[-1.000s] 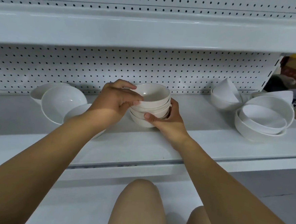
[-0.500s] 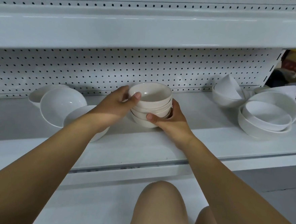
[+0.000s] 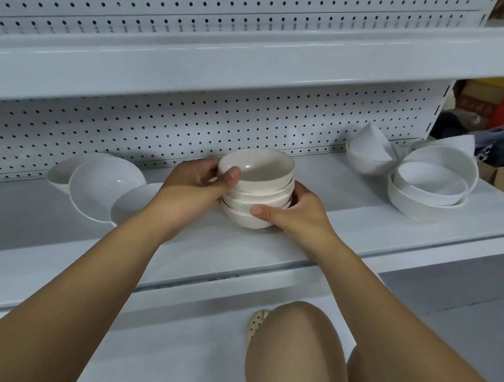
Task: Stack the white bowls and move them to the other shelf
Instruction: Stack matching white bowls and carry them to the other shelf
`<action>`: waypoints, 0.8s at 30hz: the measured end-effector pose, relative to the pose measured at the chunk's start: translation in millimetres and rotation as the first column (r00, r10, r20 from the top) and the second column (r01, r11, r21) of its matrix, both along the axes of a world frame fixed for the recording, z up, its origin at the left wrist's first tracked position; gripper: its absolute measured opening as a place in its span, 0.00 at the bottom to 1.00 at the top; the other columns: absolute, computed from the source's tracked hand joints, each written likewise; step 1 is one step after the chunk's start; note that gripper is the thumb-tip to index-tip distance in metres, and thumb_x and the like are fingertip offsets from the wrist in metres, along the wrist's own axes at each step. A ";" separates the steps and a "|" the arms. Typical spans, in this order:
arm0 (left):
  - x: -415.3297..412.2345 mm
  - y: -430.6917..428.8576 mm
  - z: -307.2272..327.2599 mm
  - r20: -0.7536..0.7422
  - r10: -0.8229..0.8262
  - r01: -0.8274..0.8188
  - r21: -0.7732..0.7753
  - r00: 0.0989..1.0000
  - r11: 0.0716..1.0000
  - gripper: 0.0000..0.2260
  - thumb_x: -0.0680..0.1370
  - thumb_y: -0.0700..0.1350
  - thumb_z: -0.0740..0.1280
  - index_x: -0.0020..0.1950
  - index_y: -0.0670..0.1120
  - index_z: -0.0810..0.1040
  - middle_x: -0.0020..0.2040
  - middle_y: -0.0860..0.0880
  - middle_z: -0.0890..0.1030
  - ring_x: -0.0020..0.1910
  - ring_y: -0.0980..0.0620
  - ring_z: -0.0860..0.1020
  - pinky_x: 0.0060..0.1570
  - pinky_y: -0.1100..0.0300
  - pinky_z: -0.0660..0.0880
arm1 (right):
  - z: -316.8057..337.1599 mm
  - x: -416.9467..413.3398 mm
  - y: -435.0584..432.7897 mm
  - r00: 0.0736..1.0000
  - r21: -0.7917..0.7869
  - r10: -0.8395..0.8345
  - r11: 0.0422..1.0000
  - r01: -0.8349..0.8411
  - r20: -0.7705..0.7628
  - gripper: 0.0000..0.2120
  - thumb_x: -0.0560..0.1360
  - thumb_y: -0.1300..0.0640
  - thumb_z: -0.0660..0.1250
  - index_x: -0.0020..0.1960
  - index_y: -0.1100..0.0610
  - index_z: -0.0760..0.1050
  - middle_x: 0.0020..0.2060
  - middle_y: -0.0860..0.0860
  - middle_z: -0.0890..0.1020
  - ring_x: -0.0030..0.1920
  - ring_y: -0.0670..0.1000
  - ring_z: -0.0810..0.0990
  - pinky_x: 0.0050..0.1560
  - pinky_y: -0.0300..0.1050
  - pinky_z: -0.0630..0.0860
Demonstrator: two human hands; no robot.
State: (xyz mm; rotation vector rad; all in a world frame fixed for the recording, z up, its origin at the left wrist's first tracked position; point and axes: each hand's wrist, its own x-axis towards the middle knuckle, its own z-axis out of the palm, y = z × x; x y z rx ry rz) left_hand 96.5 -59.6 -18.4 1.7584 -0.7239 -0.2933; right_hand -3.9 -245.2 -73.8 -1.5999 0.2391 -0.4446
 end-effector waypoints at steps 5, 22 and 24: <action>-34.5 -0.9 7.8 0.043 -0.043 0.046 -0.069 0.998 0.997 0.13 0.74 0.63 0.70 0.55 0.62 0.83 0.56 0.59 0.85 0.60 0.56 0.82 0.65 0.46 0.77 | 17.7 -45.5 8.3 0.996 0.014 -0.075 0.997 0.075 0.047 0.37 0.56 0.51 0.85 0.64 0.53 0.79 0.54 0.46 0.87 0.55 0.45 0.85 0.52 0.39 0.81; -161.5 -99.5 35.6 -0.003 -0.518 0.510 -0.178 0.855 0.842 0.35 0.64 0.68 0.77 0.67 0.54 0.80 0.61 0.54 0.84 0.63 0.52 0.81 0.63 0.46 0.78 | 54.4 -252.2 -16.6 0.847 -0.039 -0.511 0.853 0.521 0.144 0.34 0.61 0.60 0.84 0.65 0.55 0.78 0.55 0.49 0.87 0.55 0.46 0.85 0.51 0.39 0.81; -180.5 -127.5 39.7 -0.012 -0.561 0.551 -0.171 0.828 0.816 0.33 0.65 0.68 0.77 0.66 0.55 0.81 0.61 0.54 0.84 0.63 0.52 0.81 0.63 0.46 0.78 | 54.4 -276.5 -35.2 0.820 -0.010 -0.554 0.828 0.561 0.142 0.34 0.61 0.61 0.84 0.66 0.57 0.78 0.55 0.50 0.87 0.56 0.46 0.85 0.51 0.39 0.81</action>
